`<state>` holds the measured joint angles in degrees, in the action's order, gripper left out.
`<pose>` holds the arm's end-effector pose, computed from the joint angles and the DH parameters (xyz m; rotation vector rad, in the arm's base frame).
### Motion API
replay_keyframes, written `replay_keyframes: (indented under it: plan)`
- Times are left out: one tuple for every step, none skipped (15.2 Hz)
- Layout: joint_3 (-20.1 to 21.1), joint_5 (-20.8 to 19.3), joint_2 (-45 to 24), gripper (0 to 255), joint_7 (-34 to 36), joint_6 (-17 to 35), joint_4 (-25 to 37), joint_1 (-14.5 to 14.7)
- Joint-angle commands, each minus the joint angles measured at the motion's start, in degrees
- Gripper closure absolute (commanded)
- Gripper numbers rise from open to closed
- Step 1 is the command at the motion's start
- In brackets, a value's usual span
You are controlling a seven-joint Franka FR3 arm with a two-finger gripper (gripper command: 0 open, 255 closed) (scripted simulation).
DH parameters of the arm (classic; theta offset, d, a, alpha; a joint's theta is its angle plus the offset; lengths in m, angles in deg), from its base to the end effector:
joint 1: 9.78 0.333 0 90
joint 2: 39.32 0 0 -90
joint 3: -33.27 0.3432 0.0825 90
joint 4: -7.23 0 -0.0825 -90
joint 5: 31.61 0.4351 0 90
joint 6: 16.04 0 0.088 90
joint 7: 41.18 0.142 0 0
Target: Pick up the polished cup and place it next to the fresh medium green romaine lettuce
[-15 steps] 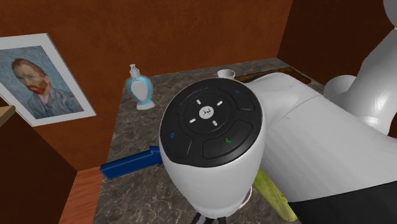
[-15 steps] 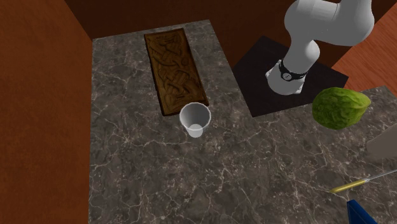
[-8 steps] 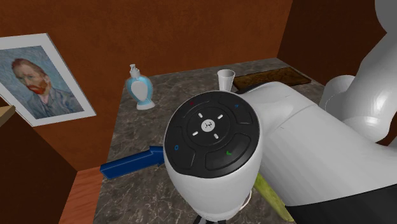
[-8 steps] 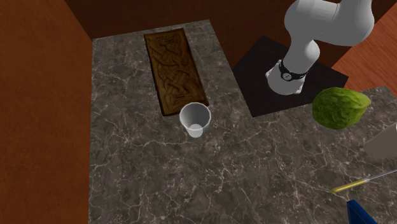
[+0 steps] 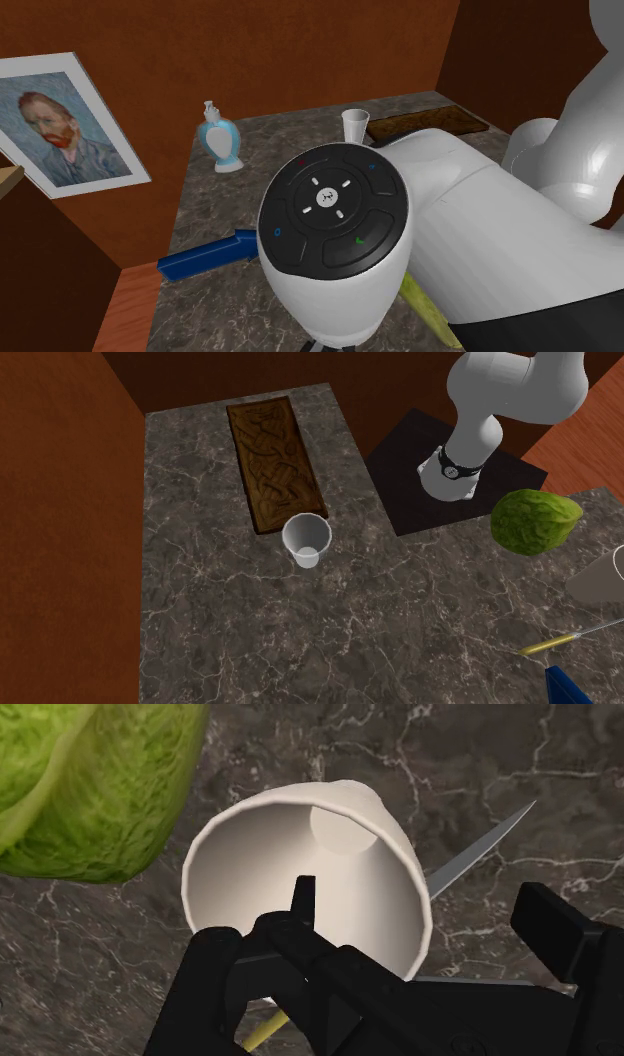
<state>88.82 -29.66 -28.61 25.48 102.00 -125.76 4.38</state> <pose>0.1774 0.4763 0.3336 2.9520 0.0218 0.0865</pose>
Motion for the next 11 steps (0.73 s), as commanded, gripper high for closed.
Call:
replay_keyframes:
  plan:
    - [-0.5,0.8,1.0,0,-0.6,-2.0,1.4,0.3]
    - [-0.9,1.4,1.9,0,-1.1,-4.0,2.8,0.5]
    - [-1.2,1.8,2.6,0,-1.6,-6.0,4.4,0.7]
    - [-1.5,2.1,3.0,0,-1.8,-7.6,5.6,0.9]
    - [-1.5,2.1,3.0,0,-1.8,-7.6,5.6,0.9]
    - [-1.5,2.1,3.0,0,-1.8,-7.6,5.6,0.9]
    - [-1.5,2.1,3.0,0,-1.8,-7.6,5.6,0.9]
    - [-1.5,2.1,3.0,0,-1.8,-7.6,5.6,0.9]
    - [-1.5,2.1,3.0,0,-1.8,-7.6,5.6,0.9]
    - [-1.5,2.1,3.0,0,-1.8,-7.6,5.6,0.9]
    - [-1.5,2.1,3.0,0,-1.8,-7.6,5.6,0.9]
